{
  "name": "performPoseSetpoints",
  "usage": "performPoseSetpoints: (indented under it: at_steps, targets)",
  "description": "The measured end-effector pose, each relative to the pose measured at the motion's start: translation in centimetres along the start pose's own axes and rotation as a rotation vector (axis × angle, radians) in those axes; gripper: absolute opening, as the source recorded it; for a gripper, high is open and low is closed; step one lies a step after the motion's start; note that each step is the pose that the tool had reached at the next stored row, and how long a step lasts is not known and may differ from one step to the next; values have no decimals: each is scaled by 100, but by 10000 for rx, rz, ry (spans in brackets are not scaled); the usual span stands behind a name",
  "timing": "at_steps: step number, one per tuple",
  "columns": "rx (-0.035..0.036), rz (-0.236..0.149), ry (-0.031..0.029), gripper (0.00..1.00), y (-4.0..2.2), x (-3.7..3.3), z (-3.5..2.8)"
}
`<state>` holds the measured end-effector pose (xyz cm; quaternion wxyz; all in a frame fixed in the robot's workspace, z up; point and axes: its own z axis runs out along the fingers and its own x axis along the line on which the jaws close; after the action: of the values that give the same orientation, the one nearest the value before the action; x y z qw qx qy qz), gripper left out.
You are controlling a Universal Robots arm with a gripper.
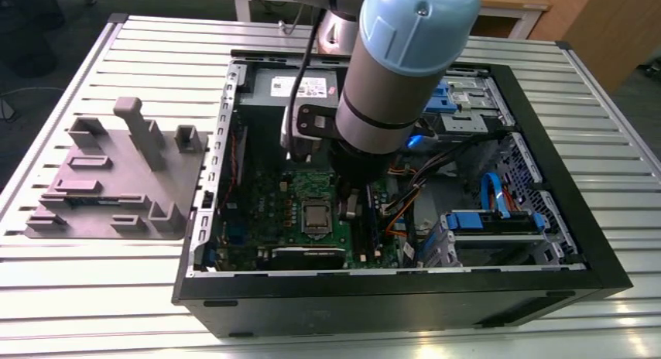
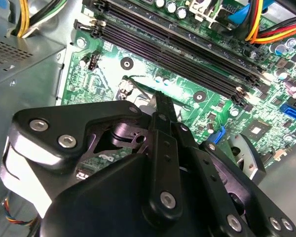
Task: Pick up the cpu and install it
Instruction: 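Install the first cpu locking lever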
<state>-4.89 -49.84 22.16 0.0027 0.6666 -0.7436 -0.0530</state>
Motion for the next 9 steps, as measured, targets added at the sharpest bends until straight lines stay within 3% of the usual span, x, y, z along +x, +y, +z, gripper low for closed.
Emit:
performPoseSetpoints:
  at_steps: [9]
  targets:
    - [5, -90, 6, 10, 0, 9, 6]
